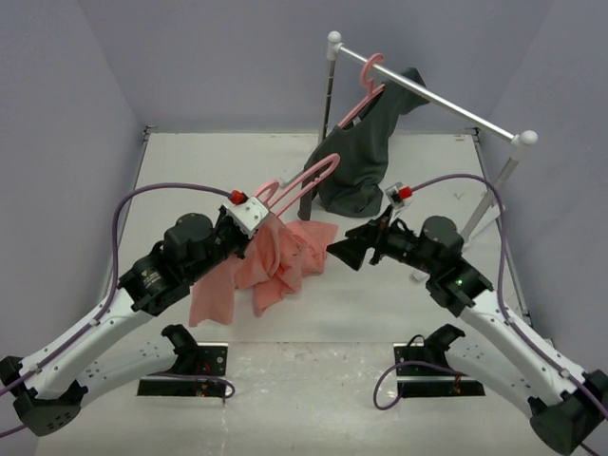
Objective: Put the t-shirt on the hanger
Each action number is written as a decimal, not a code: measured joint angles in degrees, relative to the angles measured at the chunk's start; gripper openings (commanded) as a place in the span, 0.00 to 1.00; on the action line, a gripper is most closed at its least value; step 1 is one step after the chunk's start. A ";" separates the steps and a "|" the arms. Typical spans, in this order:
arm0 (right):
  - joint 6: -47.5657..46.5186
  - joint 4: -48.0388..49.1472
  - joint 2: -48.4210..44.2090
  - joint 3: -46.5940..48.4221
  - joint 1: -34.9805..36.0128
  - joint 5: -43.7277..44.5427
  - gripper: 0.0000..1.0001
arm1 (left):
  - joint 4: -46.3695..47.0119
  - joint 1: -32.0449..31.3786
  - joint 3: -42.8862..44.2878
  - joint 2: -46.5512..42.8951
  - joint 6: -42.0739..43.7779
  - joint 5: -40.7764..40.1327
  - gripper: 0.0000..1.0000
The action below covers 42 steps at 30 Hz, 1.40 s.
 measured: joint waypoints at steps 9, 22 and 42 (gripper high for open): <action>13.92 4.76 9.06 -6.16 6.09 8.70 0.89 | 1.76 3.21 -1.39 0.62 -2.59 1.31 0.00; 19.90 10.68 26.88 0.42 8.45 19.52 0.75 | 2.25 4.02 -2.44 -4.77 -2.01 15.39 0.00; 22.69 19.28 28.14 -8.31 14.94 17.75 0.72 | 2.53 4.02 -3.01 -5.71 -1.90 16.66 0.00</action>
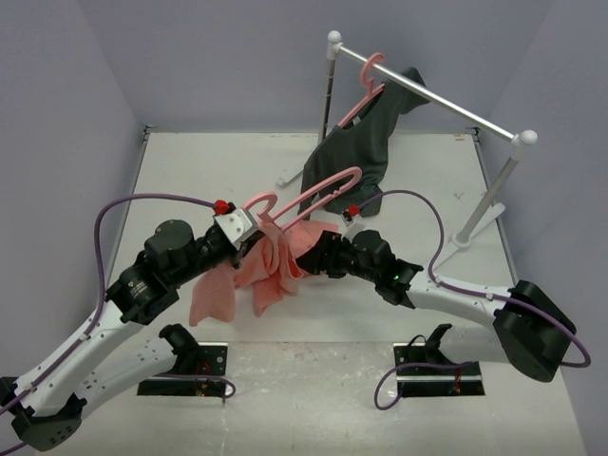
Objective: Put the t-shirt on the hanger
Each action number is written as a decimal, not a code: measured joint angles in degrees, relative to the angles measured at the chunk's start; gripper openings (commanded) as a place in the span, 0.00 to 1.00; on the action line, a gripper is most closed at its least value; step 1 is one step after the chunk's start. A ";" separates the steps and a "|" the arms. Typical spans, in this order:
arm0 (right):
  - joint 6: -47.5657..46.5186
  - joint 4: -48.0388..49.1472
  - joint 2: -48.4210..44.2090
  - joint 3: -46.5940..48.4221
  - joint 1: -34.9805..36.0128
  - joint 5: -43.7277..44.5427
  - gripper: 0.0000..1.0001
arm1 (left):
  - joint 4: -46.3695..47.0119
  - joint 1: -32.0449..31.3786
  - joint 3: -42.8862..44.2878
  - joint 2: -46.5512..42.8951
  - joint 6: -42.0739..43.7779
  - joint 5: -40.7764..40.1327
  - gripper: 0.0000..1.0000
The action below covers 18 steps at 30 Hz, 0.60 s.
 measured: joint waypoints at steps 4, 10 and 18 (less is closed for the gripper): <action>0.09 -0.24 -0.50 -0.94 0.40 0.44 0.73 | 0.00 0.00 0.02 0.54 0.00 0.22 0.00; -0.95 -3.05 -8.52 -0.99 0.63 3.77 0.71 | -0.02 0.00 0.02 1.49 0.02 0.67 0.00; -3.03 -3.10 -14.53 -1.42 1.59 4.51 0.71 | 0.00 0.00 0.02 1.87 0.02 0.66 0.00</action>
